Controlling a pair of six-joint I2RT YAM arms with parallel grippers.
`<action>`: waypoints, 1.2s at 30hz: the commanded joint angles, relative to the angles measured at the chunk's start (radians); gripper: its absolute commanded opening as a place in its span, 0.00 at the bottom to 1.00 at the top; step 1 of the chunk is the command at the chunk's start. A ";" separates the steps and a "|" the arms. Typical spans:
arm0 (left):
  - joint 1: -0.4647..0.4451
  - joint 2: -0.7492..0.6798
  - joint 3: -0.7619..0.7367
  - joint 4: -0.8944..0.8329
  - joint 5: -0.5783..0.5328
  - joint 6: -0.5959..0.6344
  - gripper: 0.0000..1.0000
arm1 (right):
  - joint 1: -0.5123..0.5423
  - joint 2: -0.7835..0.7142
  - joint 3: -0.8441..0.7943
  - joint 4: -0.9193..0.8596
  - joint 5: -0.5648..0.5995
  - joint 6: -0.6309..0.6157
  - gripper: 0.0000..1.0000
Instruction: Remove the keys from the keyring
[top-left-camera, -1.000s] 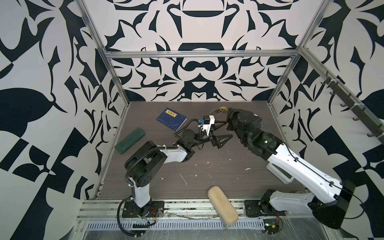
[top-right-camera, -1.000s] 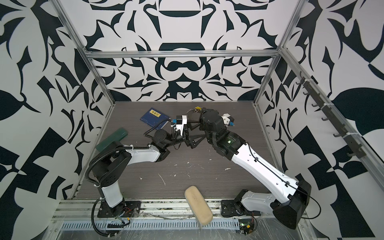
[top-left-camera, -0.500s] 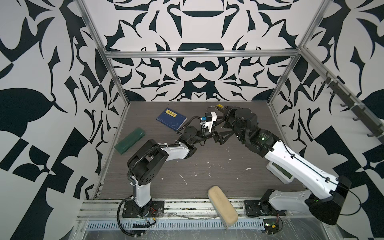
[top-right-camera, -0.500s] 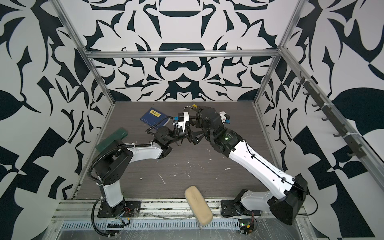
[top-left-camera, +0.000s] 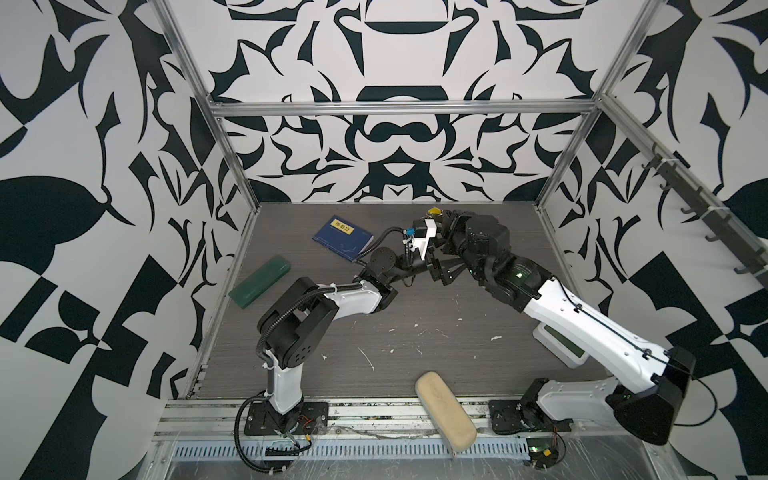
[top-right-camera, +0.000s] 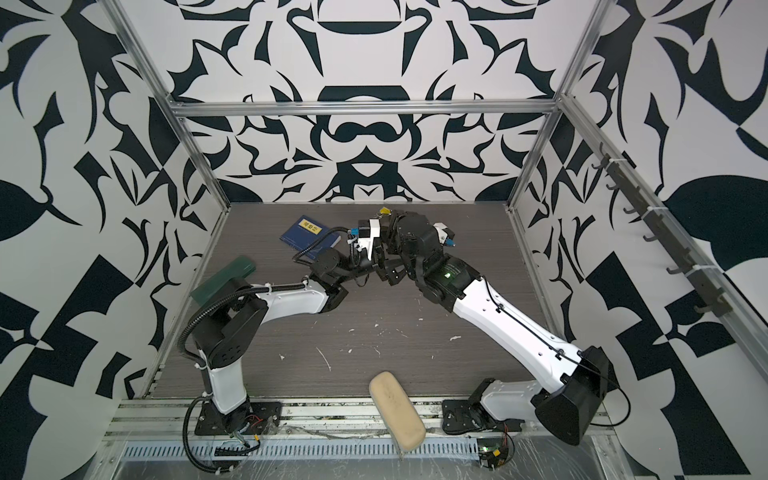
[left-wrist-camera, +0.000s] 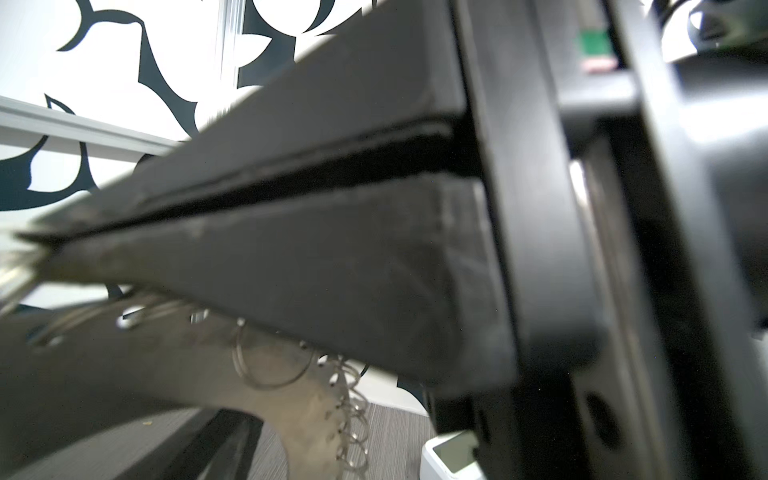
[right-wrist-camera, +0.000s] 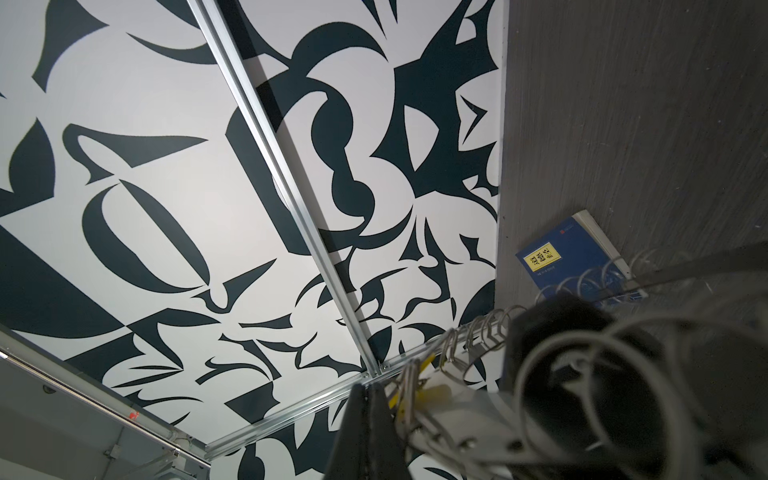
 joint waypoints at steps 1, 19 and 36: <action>-0.006 0.021 0.030 0.014 -0.013 0.011 1.00 | 0.000 -0.009 0.034 0.074 -0.013 0.027 0.00; -0.027 -0.010 0.014 0.001 0.053 0.027 0.76 | -0.018 -0.006 0.007 0.123 -0.012 0.057 0.00; -0.016 -0.018 -0.011 0.085 0.163 -0.061 0.75 | -0.042 -0.016 -0.024 0.155 -0.030 0.083 0.32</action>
